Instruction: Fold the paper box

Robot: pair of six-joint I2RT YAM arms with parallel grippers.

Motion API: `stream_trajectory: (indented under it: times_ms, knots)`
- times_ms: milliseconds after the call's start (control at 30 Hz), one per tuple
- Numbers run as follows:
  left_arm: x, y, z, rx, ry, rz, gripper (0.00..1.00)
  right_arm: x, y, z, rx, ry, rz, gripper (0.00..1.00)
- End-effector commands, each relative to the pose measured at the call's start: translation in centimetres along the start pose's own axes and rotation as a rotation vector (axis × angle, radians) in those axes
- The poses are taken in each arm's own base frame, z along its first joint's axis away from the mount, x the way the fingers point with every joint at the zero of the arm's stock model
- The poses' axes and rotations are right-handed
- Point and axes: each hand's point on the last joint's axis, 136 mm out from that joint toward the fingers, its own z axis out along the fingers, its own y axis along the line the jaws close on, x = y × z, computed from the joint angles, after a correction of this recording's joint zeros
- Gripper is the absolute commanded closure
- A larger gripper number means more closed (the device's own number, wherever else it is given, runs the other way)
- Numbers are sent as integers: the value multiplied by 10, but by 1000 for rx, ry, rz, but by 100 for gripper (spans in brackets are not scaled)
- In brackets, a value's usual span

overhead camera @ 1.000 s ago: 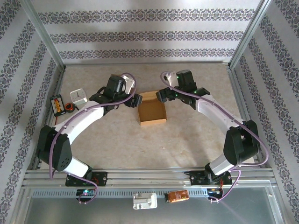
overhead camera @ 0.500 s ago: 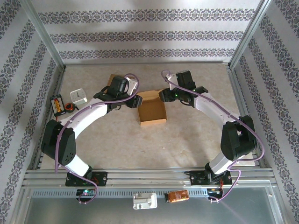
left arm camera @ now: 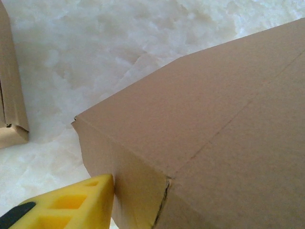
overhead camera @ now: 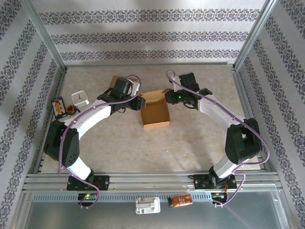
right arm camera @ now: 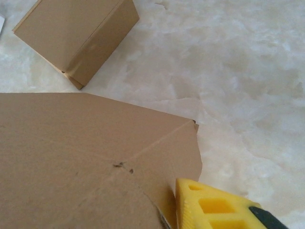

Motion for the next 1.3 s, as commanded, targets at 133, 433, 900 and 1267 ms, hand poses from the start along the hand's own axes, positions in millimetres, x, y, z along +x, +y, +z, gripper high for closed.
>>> stream_trajectory:
  times_ms: [133, 433, 900, 1267]
  knots:
    - [-7, -8, 1, 50, -10, -60, 57, 4, 9, 6, 25, 21, -1, 74]
    - [-5, -14, 6, 92, -15, -112, 64, 13, 12, 9, 21, 30, 35, 81]
    - [-1, -10, 9, 78, 1, -119, 65, 6, 17, 10, 12, 36, 106, 87]
    - [-1, -11, 8, 79, -5, -103, 65, -2, 20, 13, 14, 83, 154, 87]
